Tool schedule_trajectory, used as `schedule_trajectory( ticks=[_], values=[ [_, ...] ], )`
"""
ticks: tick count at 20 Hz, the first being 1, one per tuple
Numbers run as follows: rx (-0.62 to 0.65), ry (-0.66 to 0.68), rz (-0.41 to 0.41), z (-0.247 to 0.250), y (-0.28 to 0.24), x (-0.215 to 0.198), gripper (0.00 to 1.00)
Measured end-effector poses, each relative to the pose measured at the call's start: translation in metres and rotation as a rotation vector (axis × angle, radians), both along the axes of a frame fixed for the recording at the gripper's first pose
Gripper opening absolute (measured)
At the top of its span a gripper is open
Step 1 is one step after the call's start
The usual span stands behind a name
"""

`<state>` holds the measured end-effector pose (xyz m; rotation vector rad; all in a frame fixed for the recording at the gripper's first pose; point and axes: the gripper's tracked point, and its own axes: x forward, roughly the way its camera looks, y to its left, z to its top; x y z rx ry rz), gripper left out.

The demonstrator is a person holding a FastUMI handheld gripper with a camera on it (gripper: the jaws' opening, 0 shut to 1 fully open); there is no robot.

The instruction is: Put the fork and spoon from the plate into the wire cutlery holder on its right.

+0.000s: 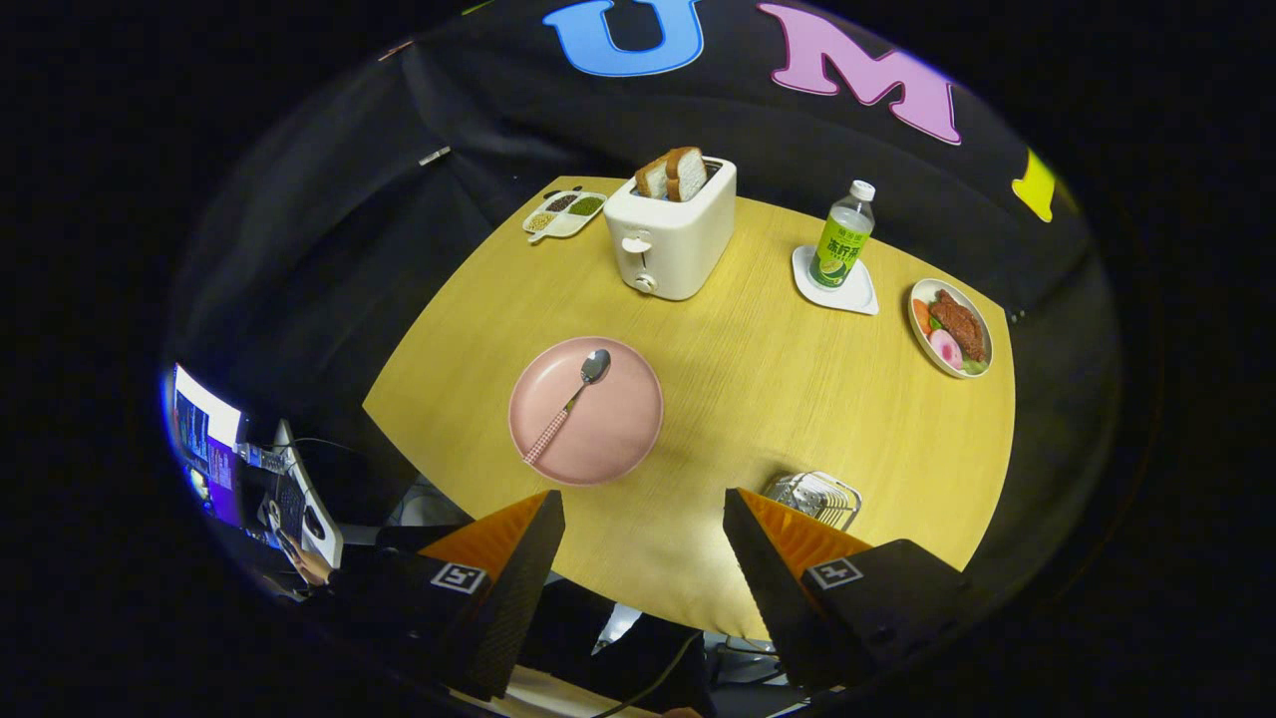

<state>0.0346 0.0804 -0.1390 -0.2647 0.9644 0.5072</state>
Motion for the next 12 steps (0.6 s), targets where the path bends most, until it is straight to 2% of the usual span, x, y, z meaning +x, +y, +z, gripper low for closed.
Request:
schedule_trajectory(
  ticks=[6, 12],
  values=[
    [0.055, 0.0, -0.018, -0.065, 0.083, 0.01, 1.0],
    [-0.012, 0.034, -0.035, -0.136, 0.119, 0.023, 1.0]
  ],
)
